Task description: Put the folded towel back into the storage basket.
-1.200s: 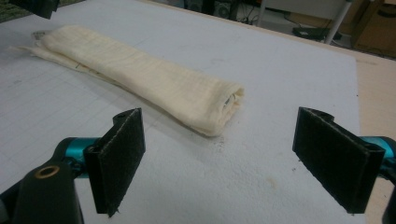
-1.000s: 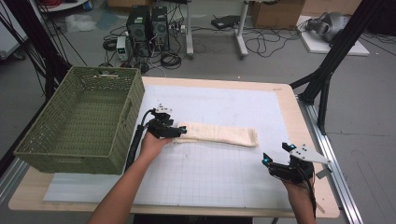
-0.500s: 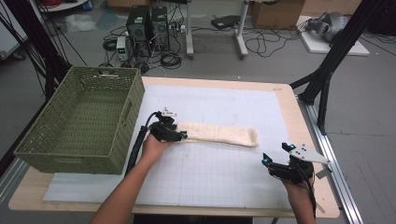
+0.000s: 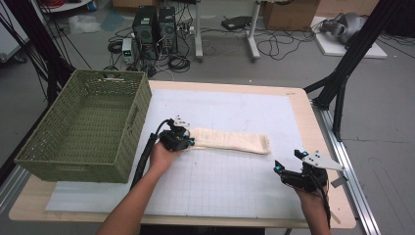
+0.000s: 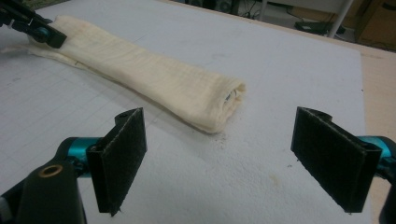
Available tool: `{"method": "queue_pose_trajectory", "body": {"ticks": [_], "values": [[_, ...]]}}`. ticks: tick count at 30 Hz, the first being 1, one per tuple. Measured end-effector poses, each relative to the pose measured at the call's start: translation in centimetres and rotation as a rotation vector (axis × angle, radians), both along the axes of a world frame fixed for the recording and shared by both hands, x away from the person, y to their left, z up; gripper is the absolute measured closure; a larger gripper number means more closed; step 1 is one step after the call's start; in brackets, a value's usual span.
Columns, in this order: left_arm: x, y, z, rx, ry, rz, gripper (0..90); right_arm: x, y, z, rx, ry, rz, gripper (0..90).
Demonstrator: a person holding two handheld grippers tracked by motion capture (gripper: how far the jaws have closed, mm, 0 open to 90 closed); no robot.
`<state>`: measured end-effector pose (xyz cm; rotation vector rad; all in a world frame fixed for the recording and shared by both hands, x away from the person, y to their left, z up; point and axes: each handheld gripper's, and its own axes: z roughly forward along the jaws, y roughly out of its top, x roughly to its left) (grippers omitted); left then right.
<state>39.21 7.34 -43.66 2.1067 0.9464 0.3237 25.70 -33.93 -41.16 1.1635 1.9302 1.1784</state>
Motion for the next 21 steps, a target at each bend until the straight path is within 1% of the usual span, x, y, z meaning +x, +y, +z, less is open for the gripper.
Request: {"method": "queue_pose_trajectory", "body": {"ticks": [1,2,4,6,7,8,11,15,16,17,18,19,21], "values": [[-0.1,0.1,0.0,-0.021,-0.01,0.005,81.6,0.1,0.0,0.0,0.003,-0.002,-0.001,16.5],[-0.2,0.3,-0.1,-0.042,-0.012,0.007,81.7,0.2,0.0,0.0,0.006,-0.001,-0.003,16.4],[-0.4,0.6,-0.3,-0.074,-0.026,0.006,81.7,0.5,0.0,0.1,0.01,-0.002,-0.002,16.4],[-0.6,0.8,-0.3,-0.081,-0.035,-0.01,81.7,0.8,0.1,0.0,0.023,0.005,-0.002,16.4],[-0.7,0.8,-0.2,-0.082,-0.04,-0.018,81.7,1.0,0.2,0.0,0.02,0.008,-0.001,16.1],[-0.8,0.8,-0.1,-0.088,-0.051,-0.024,81.8,1.2,0.3,0.0,0.029,0.015,-0.002,15.3],[-1.0,0.8,0.4,-0.108,-0.071,-0.028,81.8,1.6,0.7,0.1,0.02,0.015,0.007,15.1],[-1.2,0.8,0.7,-0.125,-0.078,-0.032,81.8,2.2,0.9,0.1,0.004,0.024,-0.007,15.1],[-1.3,0.9,0.9,-0.126,-0.083,-0.035,81.7,2.7,0.9,0.1,0.007,0.033,-0.027,15.1],[-1.3,0.9,0.9,-0.126,-0.083,-0.035,81.7,3.0,0.9,0.1,0.01,0.038,-0.031,15.1],[-1.5,0.9,1.1,-0.141,-0.088,-0.041,81.7,3.4,0.9,0.1,0.018,0.042,-0.037,15.1],[-1.5,0.9,1.1,-0.147,-0.091,-0.046,81.8,3.6,0.9,0.1,0.017,0.044,-0.039,15.1],[-1.6,0.9,1.2,-0.148,-0.091,-0.047,81.8,4.4,0.9,-0.1,0.017,0.06,-0.038,15.1]]}}
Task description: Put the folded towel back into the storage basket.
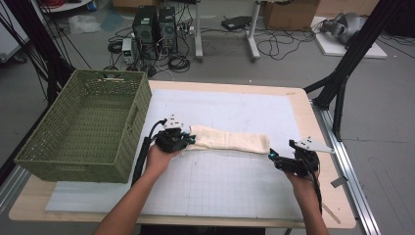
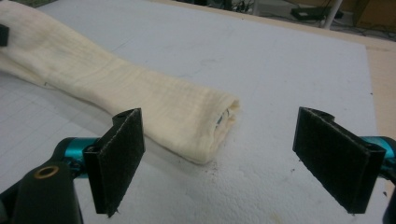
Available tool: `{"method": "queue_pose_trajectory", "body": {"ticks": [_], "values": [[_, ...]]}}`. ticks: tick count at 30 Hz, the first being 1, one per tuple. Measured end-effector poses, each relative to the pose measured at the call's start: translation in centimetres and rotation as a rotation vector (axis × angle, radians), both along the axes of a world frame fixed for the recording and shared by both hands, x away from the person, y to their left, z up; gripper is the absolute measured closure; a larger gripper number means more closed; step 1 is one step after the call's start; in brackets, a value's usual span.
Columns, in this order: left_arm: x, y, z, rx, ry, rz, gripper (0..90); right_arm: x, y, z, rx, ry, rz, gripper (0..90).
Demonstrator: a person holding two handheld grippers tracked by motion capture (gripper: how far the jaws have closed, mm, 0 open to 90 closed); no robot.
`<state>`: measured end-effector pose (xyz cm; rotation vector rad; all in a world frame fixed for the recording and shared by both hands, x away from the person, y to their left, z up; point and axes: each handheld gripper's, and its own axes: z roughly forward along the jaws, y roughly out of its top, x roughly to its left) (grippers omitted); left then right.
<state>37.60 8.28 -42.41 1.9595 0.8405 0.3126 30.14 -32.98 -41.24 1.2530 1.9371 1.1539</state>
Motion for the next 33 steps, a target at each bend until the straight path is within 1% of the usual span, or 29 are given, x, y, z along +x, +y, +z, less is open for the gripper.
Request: {"method": "queue_pose_trajectory", "body": {"ticks": [1,2,3,4,7,10,12,14,15,16,19,20,21,22,23,24,25,26,27,28,30,31,32,33], "values": [[0.0,0.0,0.0,0.003,-0.002,0.0,81.8,0.4,0.1,-0.2,0.005,0.015,-0.005,15.1],[0.0,0.1,0.1,0.002,-0.002,0.0,81.8,0.9,0.2,-0.4,-0.006,0.024,-0.005,15.1],[0.0,0.1,0.1,0.002,-0.002,0.0,81.8,0.9,0.2,-0.4,-0.006,0.024,-0.005,15.1],[-0.1,0.1,0.1,0.0,-0.003,-0.002,81.8,2.0,0.5,-1.0,-0.016,0.052,-0.013,15.1],[-0.2,0.1,0.2,0.0,-0.004,-0.002,81.8,2.7,0.9,-1.4,-0.027,0.072,-0.006,15.6],[-0.3,0.0,0.3,0.0,-0.008,-0.004,81.7,3.5,1.2,-1.9,-0.037,0.096,-0.009,19.4],[-0.4,-0.1,0.4,-0.001,-0.009,-0.005,81.6,4.0,1.3,-2.4,-0.023,0.12,-0.009,21.8],[-0.5,-0.1,0.4,0.0,-0.013,-0.008,81.6,4.2,1.4,-2.6,-0.017,0.126,-0.01,21.8],[-0.6,-0.1,0.5,-0.003,-0.02,-0.01,81.6,4.7,1.6,-3.1,-0.002,0.149,-0.018,21.8],[-0.7,-0.1,0.6,-0.007,-0.024,-0.009,81.6,4.8,1.7,-3.2,0.0,0.156,-0.015,21.8],[-0.7,-0.1,0.7,-0.005,-0.029,-0.012,81.5,5.1,2.2,-3.7,-0.025,0.177,-0.006,24.3],[-0.7,-0.1,0.7,-0.005,-0.029,-0.012,81.5,5.1,2.2,-3.7,-0.025,0.177,-0.006,24.3],[-0.8,-0.1,0.7,-0.003,-0.029,-0.011,81.5,5.2,2.2,-3.7,-0.038,0.177,-0.006,28.5],[-0.8,0.0,0.7,0.0,-0.029,-0.015,81.5,5.2,2.2,-3.7,-0.038,0.183,-0.005,30.9],[-0.8,0.0,0.7,-0.004,-0.032,-0.014,81.5,5.3,2.3,-3.8,-0.035,0.189,0.005,35.7],[-0.8,0.0,0.7,-0.004,-0.032,-0.014,81.5,5.3,2.3,-3.8,-0.039,0.196,0.023,38.7],[-0.9,0.1,0.5,-0.005,-0.033,-0.013,81.5,5.3,2.4,-3.8,-0.045,0.194,0.035,40.2],[-0.9,0.1,0.5,-0.005,-0.033,-0.013,81.5,5.3,2.4,-3.8,-0.045,0.194,0.035,40.2],[-1.0,0.2,0.3,-0.002,-0.03,-0.012,81.5,5.2,2.5,-3.8,-0.043,0.195,0.041,44.5],[-1.1,0.3,0.2,-0.002,-0.027,-0.011,81.5,5.2,2.5,-3.8,-0.042,0.196,0.044,46.8],[-1.2,0.3,0.0,-0.007,-0.024,-0.007,81.5,5.2,2.5,-3.8,-0.019,0.206,0.053,56.3],[-1.2,0.4,-0.1,-0.001,-0.026,-0.011,81.5,5.2,2.5,-3.8,-0.013,0.21,0.065,62.6],[-1.3,0.4,-0.1,-0.008,-0.025,-0.007,81.5,5.2,2.6,-3.8,0.005,0.219,0.086,69.2],[-1.4,0.5,-0.2,-0.007,-0.027,-0.01,81.6,5.2,2.6,-3.8,0.013,0.222,0.091,71.6]]}}
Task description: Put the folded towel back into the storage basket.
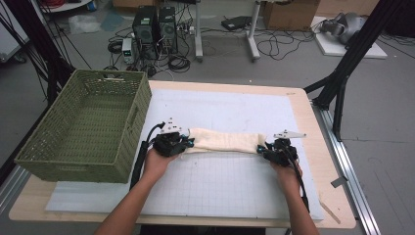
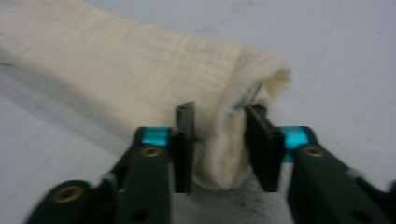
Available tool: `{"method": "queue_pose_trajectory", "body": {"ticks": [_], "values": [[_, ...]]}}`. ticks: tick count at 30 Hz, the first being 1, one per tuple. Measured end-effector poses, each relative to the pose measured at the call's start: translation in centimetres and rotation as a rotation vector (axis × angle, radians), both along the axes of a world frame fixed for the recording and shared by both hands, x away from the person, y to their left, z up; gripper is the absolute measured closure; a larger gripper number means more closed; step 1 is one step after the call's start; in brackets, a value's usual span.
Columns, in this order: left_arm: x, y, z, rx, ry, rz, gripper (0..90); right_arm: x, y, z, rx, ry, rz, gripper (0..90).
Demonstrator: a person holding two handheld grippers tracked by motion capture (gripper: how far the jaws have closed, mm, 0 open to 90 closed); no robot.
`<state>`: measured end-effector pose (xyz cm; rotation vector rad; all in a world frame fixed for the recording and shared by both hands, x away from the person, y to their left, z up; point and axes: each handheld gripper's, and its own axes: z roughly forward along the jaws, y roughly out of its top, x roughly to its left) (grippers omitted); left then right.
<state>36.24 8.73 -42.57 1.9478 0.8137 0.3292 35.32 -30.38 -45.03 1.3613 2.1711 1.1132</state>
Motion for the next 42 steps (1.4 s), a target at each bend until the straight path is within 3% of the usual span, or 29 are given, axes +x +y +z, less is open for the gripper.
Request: {"method": "queue_pose_trajectory", "body": {"ticks": [4,9,15,20,25,30,35,42], "values": [[-0.3,0.2,0.0,-0.005,-0.005,-0.005,81.6,0.0,-0.1,0.1,0.013,0.0,0.003,79.3],[-0.8,0.4,0.1,-0.019,-0.015,-0.008,81.6,-0.2,-0.3,0.4,0.014,-0.025,0.001,80.2],[-1.9,0.9,0.8,-0.045,-0.051,-0.018,81.6,-0.7,-0.2,1.2,-0.006,-0.093,0.034,80.5],[-3.0,1.7,1.2,-0.073,-0.077,-0.024,81.7,-1.2,-0.3,2.0,0.007,-0.163,0.064,80.5],[-3.8,2.2,1.6,-0.092,-0.098,-0.032,81.7,-1.5,-0.2,2.6,0.02,-0.189,0.075,80.5],[-5.1,3.0,2.4,-0.119,-0.152,-0.051,81.7,-2.0,0.1,3.4,0.041,-0.229,0.097,80.5],[-5.8,3.5,2.9,-0.137,-0.178,-0.053,81.7,-2.3,0.3,3.9,0.043,-0.265,0.12,80.5],[-7.0,4.5,3.8,-0.143,-0.213,-0.054,81.8,-2.7,0.4,5.2,0.125,-0.307,0.148,80.5]]}}
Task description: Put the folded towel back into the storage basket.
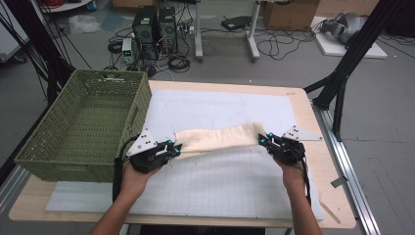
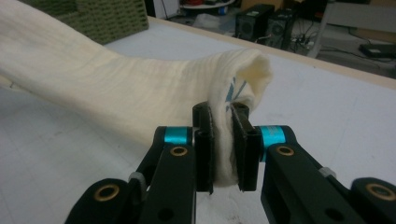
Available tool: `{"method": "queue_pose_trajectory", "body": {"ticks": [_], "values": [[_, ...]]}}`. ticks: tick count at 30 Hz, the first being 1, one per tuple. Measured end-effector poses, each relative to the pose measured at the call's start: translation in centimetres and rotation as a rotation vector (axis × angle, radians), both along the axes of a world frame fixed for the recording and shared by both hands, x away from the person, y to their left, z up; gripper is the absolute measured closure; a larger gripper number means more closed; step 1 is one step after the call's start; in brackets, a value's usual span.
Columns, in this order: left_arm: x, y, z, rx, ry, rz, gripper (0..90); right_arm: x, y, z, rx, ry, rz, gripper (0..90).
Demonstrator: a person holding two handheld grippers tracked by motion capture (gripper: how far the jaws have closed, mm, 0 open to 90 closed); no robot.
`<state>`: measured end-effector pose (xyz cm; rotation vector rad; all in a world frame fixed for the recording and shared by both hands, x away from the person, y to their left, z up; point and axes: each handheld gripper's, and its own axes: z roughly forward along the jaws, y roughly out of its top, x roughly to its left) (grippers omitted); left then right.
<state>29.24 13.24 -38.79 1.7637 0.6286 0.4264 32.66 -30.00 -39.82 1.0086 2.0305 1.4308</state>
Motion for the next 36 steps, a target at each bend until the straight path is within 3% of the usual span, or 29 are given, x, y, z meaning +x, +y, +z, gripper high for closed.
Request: {"method": "queue_pose_trajectory", "body": {"ticks": [17,36], "values": [[-1.8,1.8,1.8,-0.03,-0.065,0.02,81.9,1.8,2.3,1.9,-0.017,-0.044,0.046,80.6],[-3.2,5.2,3.4,-0.054,-0.109,0.102,81.8,5.6,7.5,5.9,-0.046,-0.089,0.102,80.6]]}}
